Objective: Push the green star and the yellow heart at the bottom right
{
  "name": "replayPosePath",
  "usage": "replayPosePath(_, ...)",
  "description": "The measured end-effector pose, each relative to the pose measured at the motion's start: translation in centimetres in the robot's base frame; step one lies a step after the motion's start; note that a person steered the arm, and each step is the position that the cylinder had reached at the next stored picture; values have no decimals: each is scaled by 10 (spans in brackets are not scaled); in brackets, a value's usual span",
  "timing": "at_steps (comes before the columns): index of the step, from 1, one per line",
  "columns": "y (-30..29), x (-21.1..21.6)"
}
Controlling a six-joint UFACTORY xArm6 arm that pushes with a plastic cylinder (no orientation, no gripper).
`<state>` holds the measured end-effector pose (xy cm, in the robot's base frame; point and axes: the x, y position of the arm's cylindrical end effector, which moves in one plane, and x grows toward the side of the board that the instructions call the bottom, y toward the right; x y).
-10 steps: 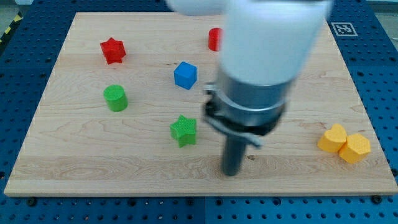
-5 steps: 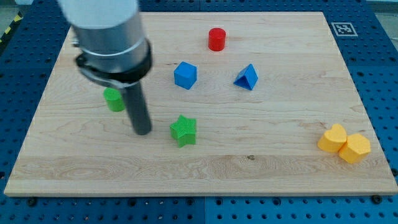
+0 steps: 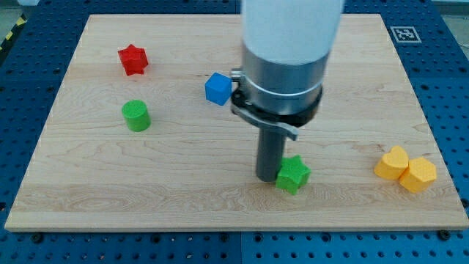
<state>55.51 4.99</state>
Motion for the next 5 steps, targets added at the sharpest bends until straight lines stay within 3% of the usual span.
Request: replayPosePath(5,115,2)
